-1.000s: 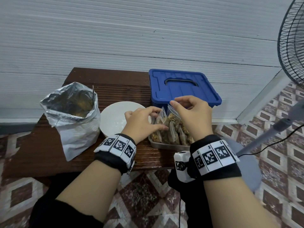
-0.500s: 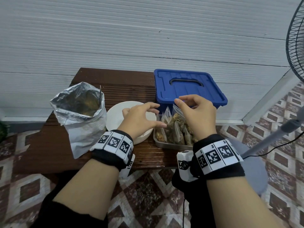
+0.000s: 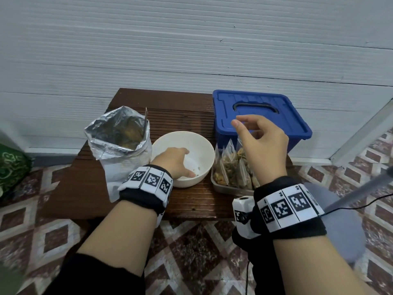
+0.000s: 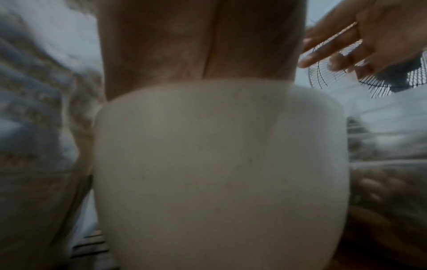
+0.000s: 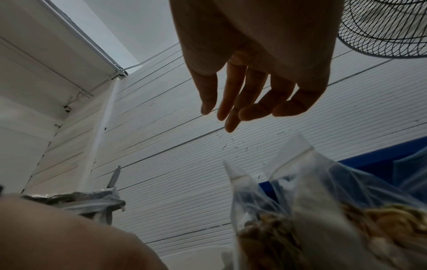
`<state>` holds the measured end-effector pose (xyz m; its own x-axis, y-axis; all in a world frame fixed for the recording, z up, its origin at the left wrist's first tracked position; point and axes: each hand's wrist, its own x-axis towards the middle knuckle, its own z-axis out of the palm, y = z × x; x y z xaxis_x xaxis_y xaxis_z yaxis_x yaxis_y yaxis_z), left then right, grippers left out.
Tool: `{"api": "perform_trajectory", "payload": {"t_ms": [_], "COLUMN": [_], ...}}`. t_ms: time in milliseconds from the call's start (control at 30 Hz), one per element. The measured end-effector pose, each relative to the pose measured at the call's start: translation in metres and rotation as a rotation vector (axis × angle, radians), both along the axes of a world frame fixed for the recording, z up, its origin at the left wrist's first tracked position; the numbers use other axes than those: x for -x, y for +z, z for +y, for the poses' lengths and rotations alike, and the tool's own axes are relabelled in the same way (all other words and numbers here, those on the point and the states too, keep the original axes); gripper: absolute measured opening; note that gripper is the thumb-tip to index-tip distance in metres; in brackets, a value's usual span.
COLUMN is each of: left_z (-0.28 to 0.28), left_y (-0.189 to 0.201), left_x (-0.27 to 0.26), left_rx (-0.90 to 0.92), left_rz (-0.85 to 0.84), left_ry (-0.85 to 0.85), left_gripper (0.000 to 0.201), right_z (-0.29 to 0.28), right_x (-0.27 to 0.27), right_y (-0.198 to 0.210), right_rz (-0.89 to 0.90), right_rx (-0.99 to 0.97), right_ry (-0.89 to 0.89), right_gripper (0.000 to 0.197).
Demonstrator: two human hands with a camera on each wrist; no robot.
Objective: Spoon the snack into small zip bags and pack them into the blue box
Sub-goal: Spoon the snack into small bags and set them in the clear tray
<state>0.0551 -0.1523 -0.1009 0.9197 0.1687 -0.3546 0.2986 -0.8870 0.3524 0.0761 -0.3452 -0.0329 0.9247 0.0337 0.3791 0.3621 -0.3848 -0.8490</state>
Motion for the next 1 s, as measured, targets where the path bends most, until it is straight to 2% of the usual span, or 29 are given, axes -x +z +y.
{"api": "perform_trajectory", "payload": {"t_ms": [100, 267, 467, 633, 733, 833, 900, 1000], "left_z": [-0.001, -0.003, -0.006, -0.006, -0.006, -0.005, -0.006, -0.007], "left_y": [-0.005, -0.007, -0.010, -0.007, -0.003, 0.003, 0.008, 0.018], "left_x": [-0.004, -0.006, -0.009, -0.008, -0.008, -0.009, -0.007, -0.005], "left_rx": [-0.038, -0.041, -0.140, -0.153, -0.084, -0.009, 0.070, 0.212], "left_rz": [0.082, 0.037, 0.059, 0.035, -0.032, -0.105, -0.181, -0.288], "left_ry": [0.001, 0.020, 0.015, 0.001, 0.050, 0.098, 0.128, 0.169], "left_gripper": [0.071, 0.050, 0.059, 0.051, 0.042, 0.024, 0.026, 0.040], "right_z": [0.001, 0.001, 0.001, 0.002, 0.003, 0.004, 0.004, 0.006], "right_x": [0.000, -0.001, -0.001, -0.001, -0.001, -0.001, -0.001, -0.001], "right_y": [0.000, 0.000, -0.002, -0.004, -0.003, -0.003, -0.003, -0.003], "right_rz": [-0.008, -0.013, -0.005, -0.003, -0.002, -0.007, -0.010, 0.010], "right_rx": [0.013, 0.012, 0.015, 0.022, 0.027, 0.034, 0.041, 0.073], "right_ry": [0.010, 0.010, 0.015, 0.015, 0.017, 0.021, 0.022, 0.031], "right_gripper": [0.013, 0.014, 0.015, 0.014, 0.012, 0.010, 0.010, 0.007]}}
